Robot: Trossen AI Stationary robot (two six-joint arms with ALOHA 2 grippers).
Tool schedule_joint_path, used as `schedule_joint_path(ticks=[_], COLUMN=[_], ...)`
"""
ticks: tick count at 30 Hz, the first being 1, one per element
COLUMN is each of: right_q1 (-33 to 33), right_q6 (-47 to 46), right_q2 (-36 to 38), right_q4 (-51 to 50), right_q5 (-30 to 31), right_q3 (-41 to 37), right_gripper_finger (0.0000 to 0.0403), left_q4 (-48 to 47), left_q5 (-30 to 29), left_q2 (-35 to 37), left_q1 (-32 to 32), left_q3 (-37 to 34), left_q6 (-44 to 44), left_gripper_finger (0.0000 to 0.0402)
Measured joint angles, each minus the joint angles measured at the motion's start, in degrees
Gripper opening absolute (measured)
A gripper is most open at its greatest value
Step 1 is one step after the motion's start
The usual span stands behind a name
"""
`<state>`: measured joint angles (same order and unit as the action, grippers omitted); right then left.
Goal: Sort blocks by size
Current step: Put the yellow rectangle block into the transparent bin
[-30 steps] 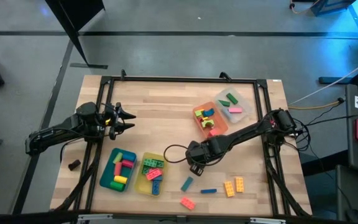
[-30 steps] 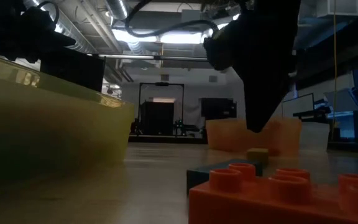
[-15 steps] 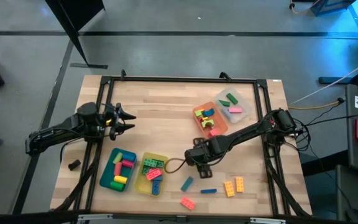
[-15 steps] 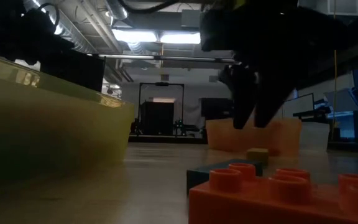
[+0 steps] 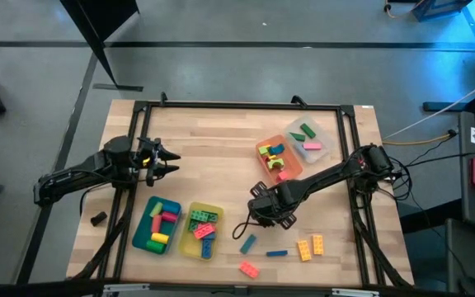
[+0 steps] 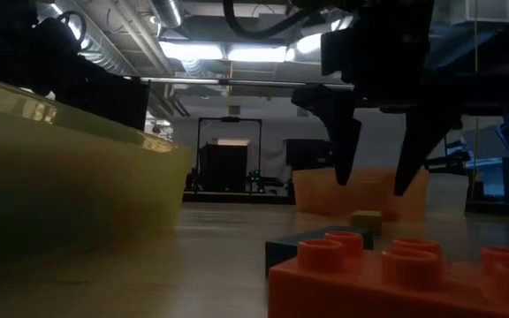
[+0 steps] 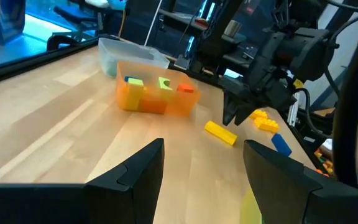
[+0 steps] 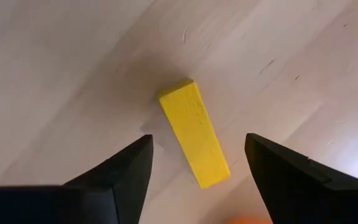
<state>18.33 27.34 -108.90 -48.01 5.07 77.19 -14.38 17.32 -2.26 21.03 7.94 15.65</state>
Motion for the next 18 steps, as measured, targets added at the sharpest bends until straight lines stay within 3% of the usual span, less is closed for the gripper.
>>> schedule_joint_path(ticks=[13, 18], right_q1=[-0.09, -0.09], right_q6=[0.54, 0.52], right_q2=[-5.09, -5.44], right_q4=[0.52, -0.07], right_q5=[0.31, -0.09], right_q3=[-0.04, -0.02], right_gripper_finger=[0.0256, 0.0221], left_q4=[-0.02, -0.04], left_q5=[-0.01, 0.00], left_q2=[0.01, 0.02], left_q1=[0.01, 0.01], left_q3=[-0.01, 0.00], left_q6=[-2.59, -2.52], left_gripper_finger=[0.0205, 0.0205])
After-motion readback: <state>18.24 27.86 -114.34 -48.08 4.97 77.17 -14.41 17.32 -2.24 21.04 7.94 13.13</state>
